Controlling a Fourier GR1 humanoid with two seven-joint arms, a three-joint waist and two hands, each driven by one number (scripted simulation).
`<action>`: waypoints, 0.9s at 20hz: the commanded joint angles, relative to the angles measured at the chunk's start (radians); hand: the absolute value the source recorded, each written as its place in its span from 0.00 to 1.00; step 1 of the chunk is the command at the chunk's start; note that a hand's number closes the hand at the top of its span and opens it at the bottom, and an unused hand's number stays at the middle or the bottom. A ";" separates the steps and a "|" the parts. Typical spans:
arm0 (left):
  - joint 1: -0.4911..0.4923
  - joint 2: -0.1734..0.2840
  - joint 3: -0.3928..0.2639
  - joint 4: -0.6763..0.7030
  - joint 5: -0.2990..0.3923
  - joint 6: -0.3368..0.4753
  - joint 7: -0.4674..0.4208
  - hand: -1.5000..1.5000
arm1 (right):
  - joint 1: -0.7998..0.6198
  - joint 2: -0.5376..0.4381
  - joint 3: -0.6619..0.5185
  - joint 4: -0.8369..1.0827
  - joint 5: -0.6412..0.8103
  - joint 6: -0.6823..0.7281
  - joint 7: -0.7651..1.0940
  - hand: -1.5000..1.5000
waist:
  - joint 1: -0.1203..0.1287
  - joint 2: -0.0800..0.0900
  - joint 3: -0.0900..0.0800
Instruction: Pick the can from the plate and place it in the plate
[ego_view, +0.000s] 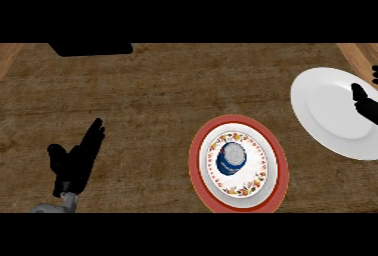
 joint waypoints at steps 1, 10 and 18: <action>0.070 -0.044 -0.027 -0.006 0.031 0.005 0.054 0.50 | 0.164 0.128 0.001 -0.163 0.089 -0.223 -0.014 0.00 | 0.009 0.000 0.002; 0.025 -0.058 -0.035 -0.027 0.015 -0.005 0.098 0.50 | 0.483 0.037 0.186 -0.593 0.333 -0.159 0.292 0.00 | 0.036 0.012 0.000; -0.012 -0.059 -0.018 -0.005 0.010 -0.008 0.114 0.50 | 0.471 -0.158 0.307 -0.801 0.435 0.119 0.733 0.00 | 0.055 0.017 -0.001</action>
